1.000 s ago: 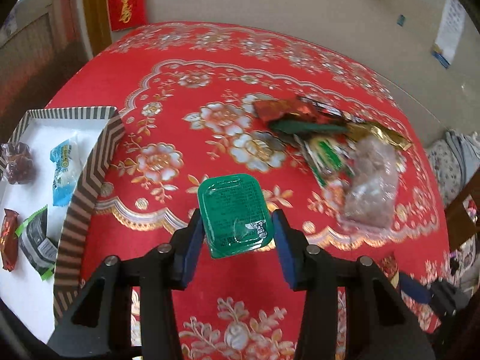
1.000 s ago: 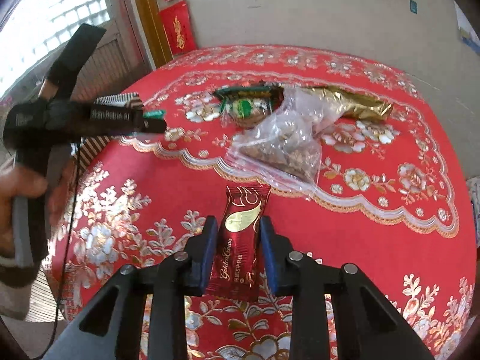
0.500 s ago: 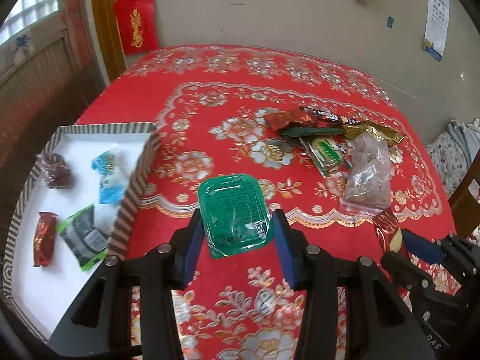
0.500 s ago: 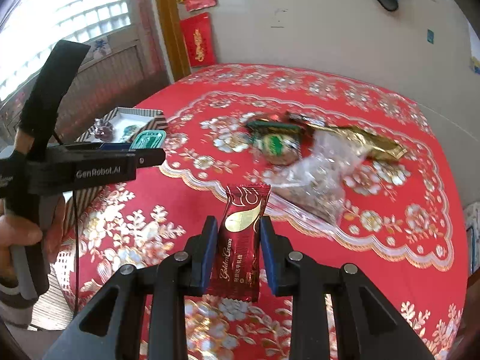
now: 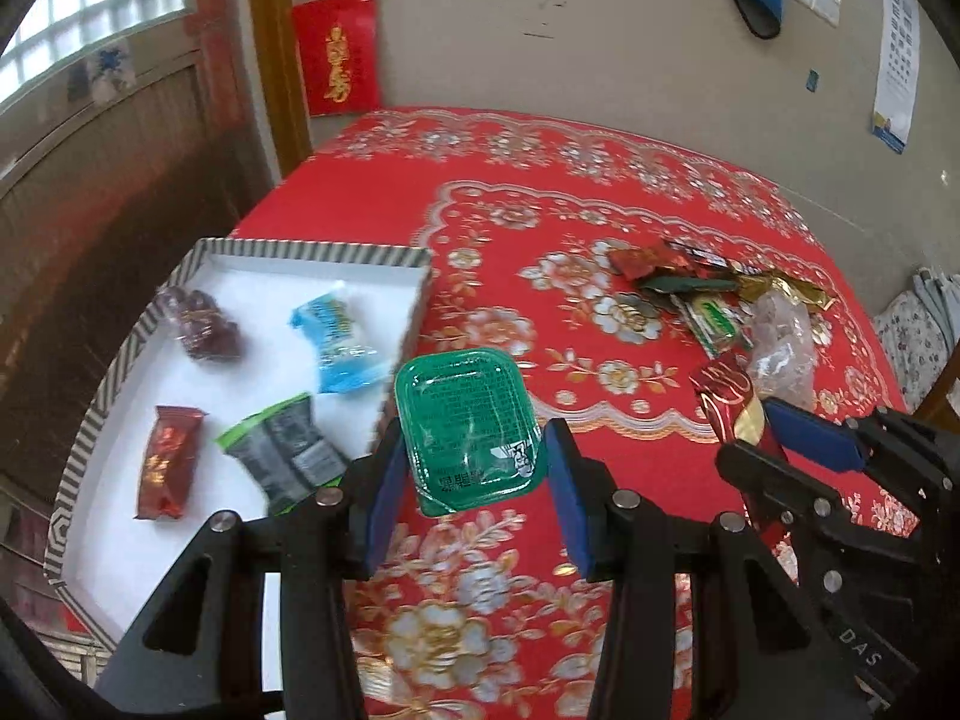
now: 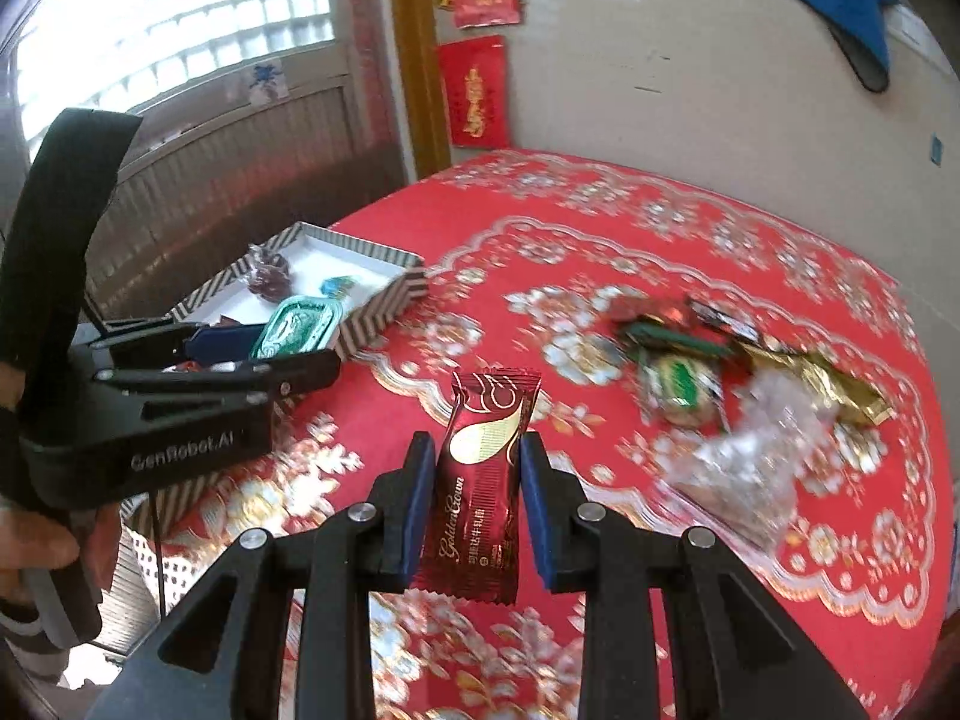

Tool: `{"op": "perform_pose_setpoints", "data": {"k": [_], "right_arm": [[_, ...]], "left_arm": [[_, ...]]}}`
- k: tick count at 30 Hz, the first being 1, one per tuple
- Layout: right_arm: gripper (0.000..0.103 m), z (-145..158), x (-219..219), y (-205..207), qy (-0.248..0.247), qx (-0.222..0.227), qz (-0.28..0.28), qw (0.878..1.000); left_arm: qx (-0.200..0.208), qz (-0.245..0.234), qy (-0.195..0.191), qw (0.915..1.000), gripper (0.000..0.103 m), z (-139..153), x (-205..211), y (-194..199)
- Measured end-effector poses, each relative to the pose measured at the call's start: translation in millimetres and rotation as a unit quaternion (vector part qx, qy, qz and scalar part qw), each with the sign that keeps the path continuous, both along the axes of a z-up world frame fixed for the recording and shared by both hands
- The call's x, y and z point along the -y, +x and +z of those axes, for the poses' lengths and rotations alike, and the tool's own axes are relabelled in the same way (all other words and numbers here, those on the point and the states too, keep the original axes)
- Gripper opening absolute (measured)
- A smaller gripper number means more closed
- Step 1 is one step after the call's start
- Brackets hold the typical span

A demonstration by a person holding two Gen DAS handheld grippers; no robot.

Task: Organize snacks
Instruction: 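Carry both packs over the white tray and open both tools to drop them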

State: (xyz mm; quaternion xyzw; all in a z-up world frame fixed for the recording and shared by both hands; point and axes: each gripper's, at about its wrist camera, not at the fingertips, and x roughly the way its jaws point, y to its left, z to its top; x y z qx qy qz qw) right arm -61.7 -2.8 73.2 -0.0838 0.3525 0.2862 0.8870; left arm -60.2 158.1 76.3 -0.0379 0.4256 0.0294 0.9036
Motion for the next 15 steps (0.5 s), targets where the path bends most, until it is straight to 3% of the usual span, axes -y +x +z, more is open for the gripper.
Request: {"op": "perform_pose_setpoints", "data": {"k": [15], "right_arm": [[0.028, 7, -73, 11, -0.007, 0.009, 0.055, 0.998]], "left_arm": [[0.008, 0.052, -0.013, 0.9986, 0.047, 12, -71, -12]]}}
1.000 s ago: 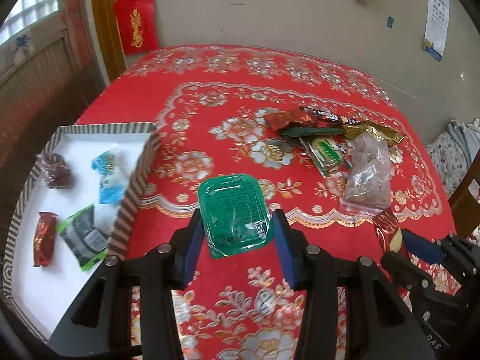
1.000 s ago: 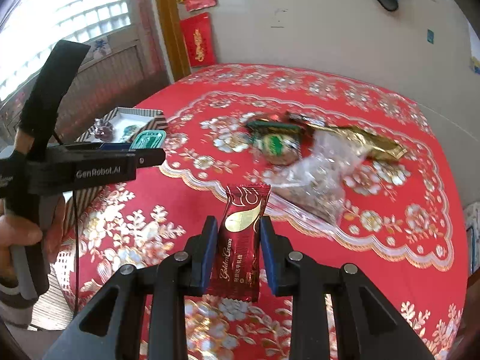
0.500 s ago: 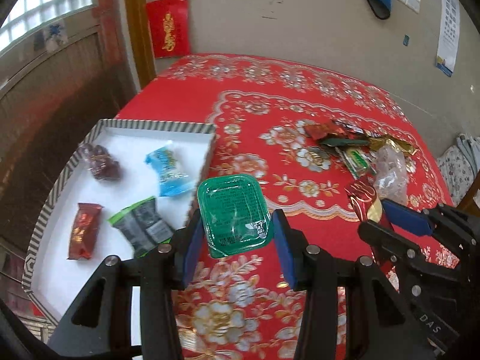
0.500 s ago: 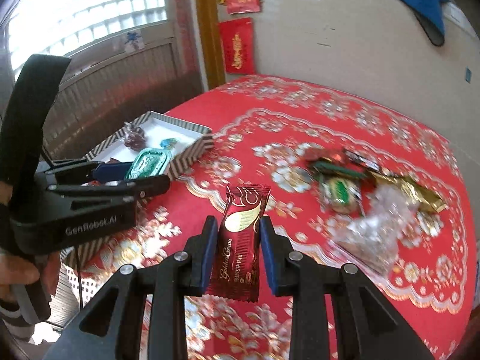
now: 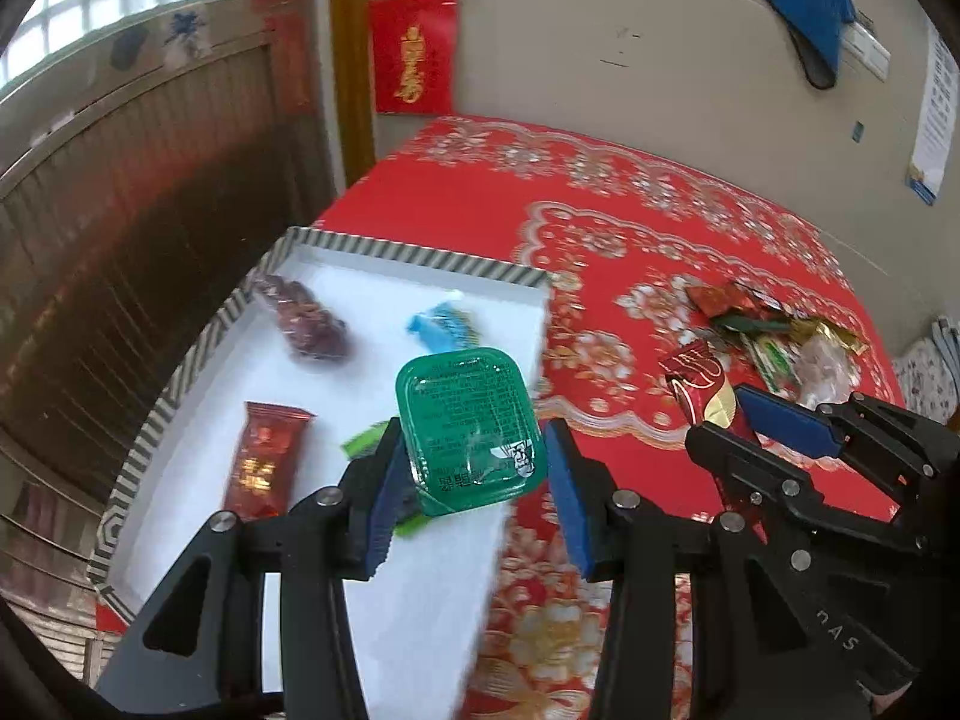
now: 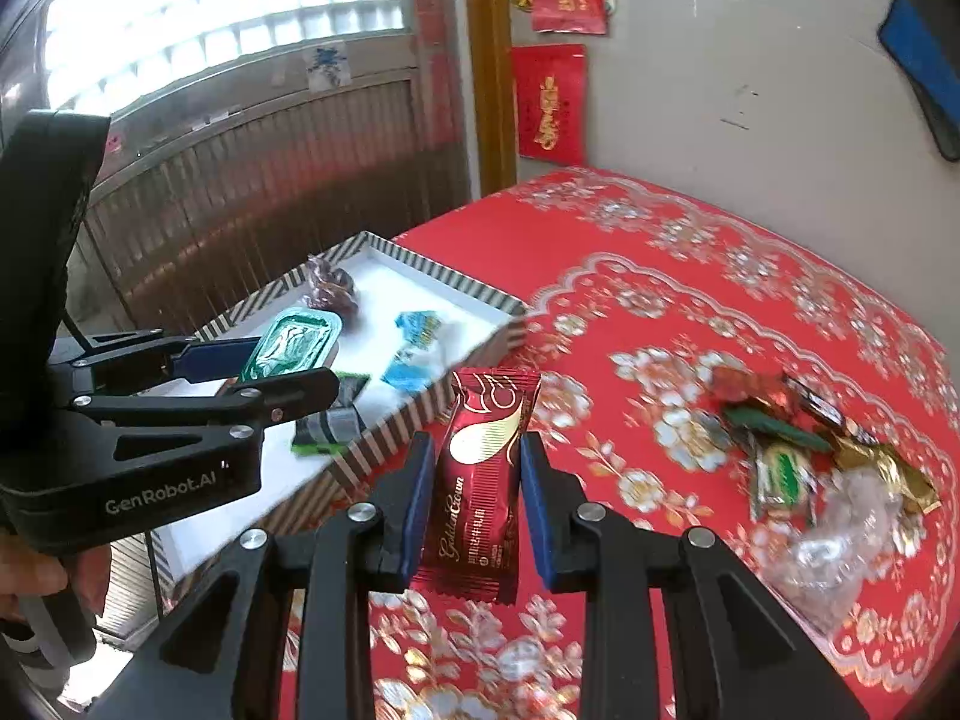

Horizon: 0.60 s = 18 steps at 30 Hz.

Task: Organize snacks
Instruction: 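Carry both packs over the white tray and open both tools to drop them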

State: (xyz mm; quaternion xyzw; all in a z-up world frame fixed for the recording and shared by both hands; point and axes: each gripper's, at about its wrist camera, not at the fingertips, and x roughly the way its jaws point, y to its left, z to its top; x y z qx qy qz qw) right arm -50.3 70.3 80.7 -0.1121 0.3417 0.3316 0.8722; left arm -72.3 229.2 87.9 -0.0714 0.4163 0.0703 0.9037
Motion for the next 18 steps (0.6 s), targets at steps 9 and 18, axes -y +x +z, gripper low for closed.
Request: {"op": "perform_pose_setpoints", "data": {"k": [9, 18], "right_arm": [[0.028, -3, -43, 19, -0.007, -0.007, 0.027, 1.0], [0.028, -17, -91, 41, -0.027, -0.022, 0.054, 0.998]], "left_arm": [[-0.013, 0.036, -0.003, 0.9993, 0.047, -9, -45, 6], [-0.036, 0.063, -0.001, 0.9973, 0.047, -27, -74, 25]]}}
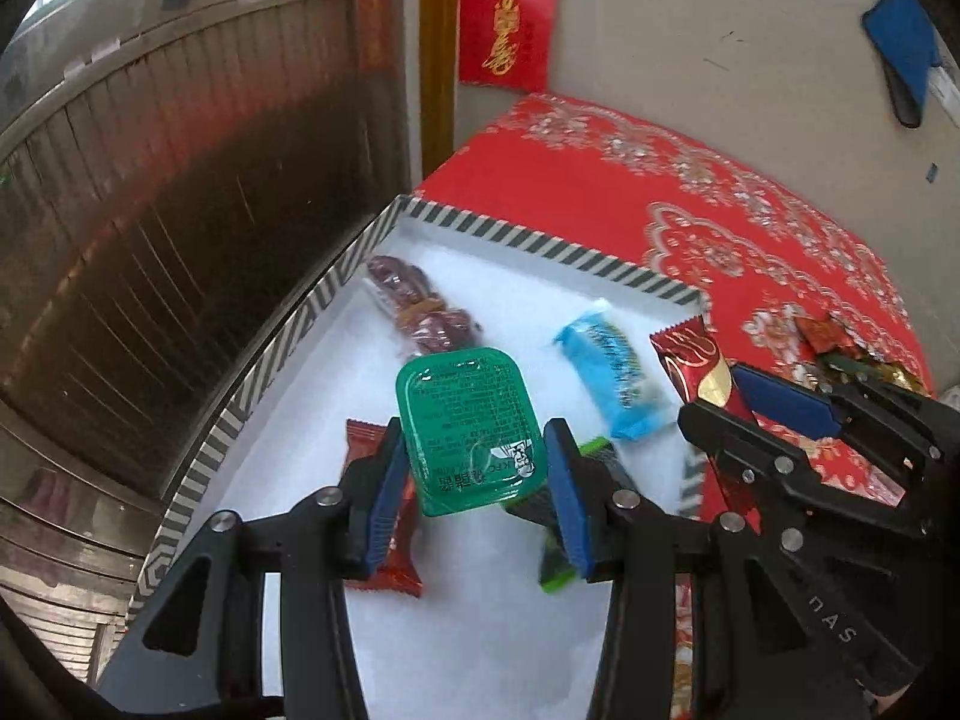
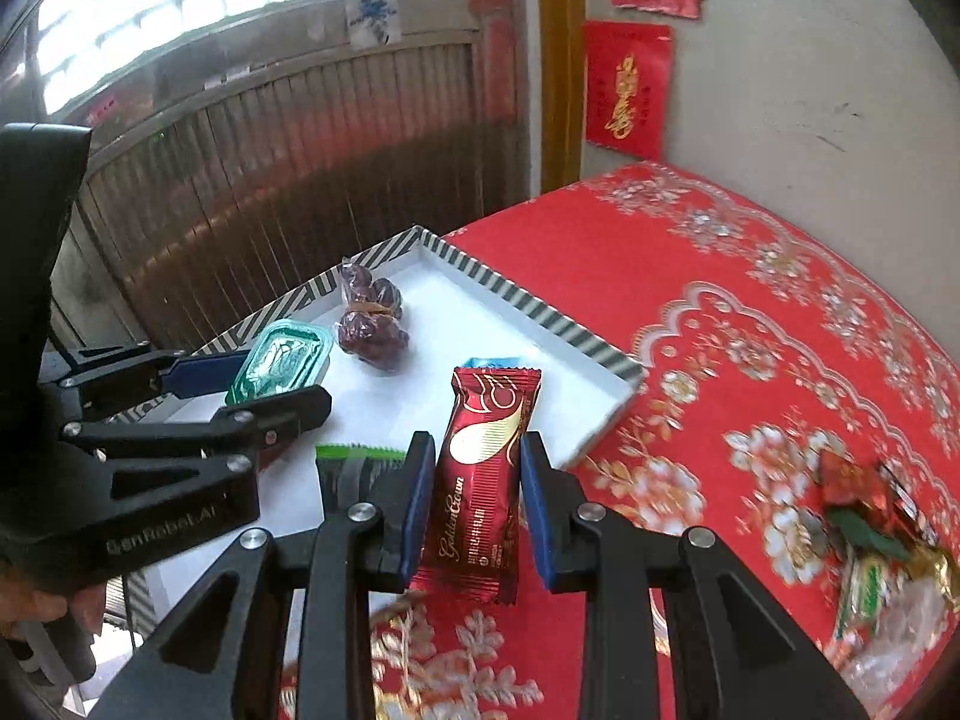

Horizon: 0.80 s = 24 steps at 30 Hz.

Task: Organize snacks
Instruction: 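Carry both packs over the white tray and open both tools to drop them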

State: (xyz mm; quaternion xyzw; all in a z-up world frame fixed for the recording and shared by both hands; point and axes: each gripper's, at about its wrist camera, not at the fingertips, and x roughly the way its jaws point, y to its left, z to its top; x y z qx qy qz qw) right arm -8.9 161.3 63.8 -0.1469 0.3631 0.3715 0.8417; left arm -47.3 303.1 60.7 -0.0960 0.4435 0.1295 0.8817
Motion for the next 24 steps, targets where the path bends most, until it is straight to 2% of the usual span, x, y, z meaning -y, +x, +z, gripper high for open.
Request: {"op": "perform_pose_setpoints", "data": {"k": [10, 20, 22, 24], "right_arm": [[0.028, -23, -30, 27, -0.014, -0.028, 0.009, 0.999], [0.03, -32, -34, 32, -0.008, -0.047, 0.014, 0.999], [0.034, -30, -33, 30, -0.004, -0.044, 0.014, 0.999], [0.051, -27, -30, 27, 0.002, -0.041, 0.013, 0.999]], "left_arm": [[-0.025, 0.021, 0.004, 0.9995, 0.047, -20, -17, 15], [-0.052, 0.033, 0.004, 0.9981, 0.048, -35, -23, 25], [-0.057, 0.039, 0.007, 0.9976, 0.048, -35, -24, 25], [-0.059, 0.045, 0.008, 0.9972, 0.049, -36, -27, 25]]}}
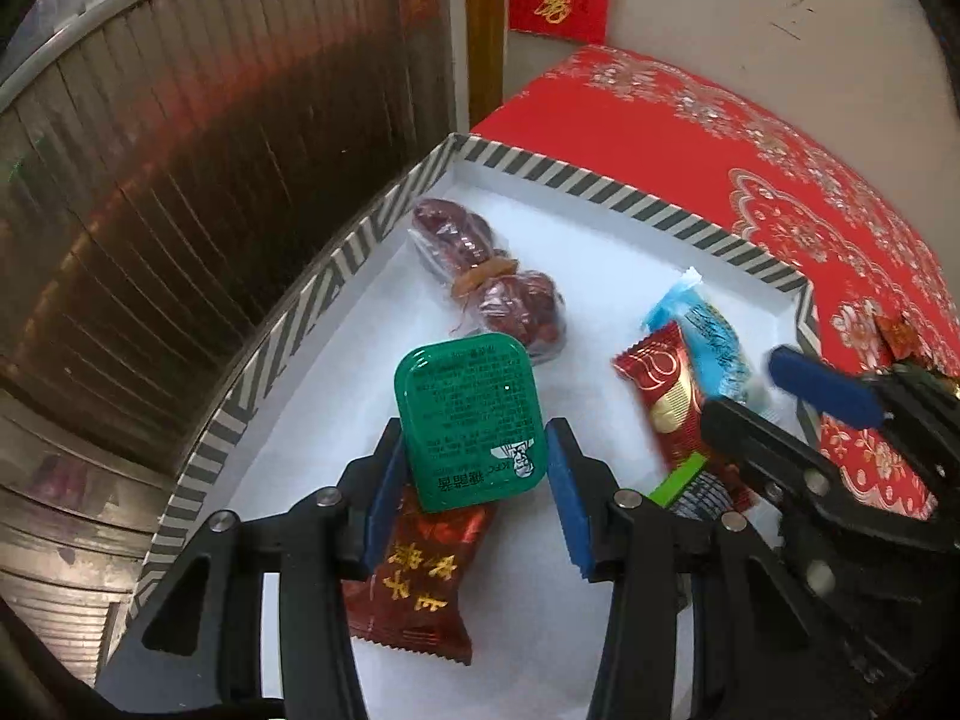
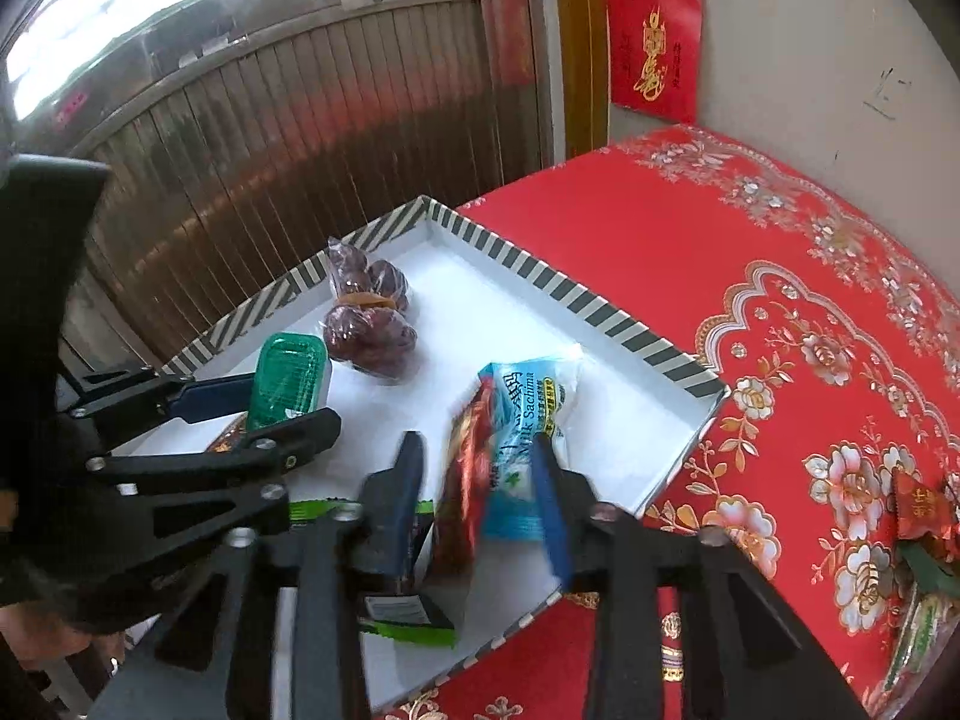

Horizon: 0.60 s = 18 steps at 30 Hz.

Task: Organize snacks
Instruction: 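Carry both packs over the white tray and open both tools to drop them, then move both tools back over the cookie pack and clear nut bag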

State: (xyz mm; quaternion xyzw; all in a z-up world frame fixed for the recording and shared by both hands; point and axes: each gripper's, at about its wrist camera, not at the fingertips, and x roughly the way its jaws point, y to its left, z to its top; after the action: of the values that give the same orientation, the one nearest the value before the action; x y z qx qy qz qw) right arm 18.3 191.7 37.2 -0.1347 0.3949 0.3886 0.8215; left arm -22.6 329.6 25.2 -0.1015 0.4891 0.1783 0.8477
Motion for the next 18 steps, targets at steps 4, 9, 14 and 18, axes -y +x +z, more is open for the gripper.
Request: {"op": "perform_pose_setpoints", "data": {"k": [4, 9, 14, 18], "right_arm": [[0.055, 10, 12, -5, 0.017, 0.01, -0.004, 1.0], [0.082, 34, 39, -23, 0.053, 0.048, -0.014, 0.997], [0.083, 59, 74, -47, 0.064, 0.115, -0.042, 0.99], [0.087, 64, 104, -60, 0.061, 0.149, -0.069, 0.985]], "left_arm": [[0.015, 0.006, 0.003, 0.9999, 0.062, 9, 2, -8], [0.053, -0.006, 0.02, 0.9984, 0.071, 28, 23, -21], [0.084, -0.021, 0.008, 0.9962, 0.074, 40, 45, -29], [0.1, -0.042, 0.001, 0.9941, 0.075, 46, 67, -31]]}}
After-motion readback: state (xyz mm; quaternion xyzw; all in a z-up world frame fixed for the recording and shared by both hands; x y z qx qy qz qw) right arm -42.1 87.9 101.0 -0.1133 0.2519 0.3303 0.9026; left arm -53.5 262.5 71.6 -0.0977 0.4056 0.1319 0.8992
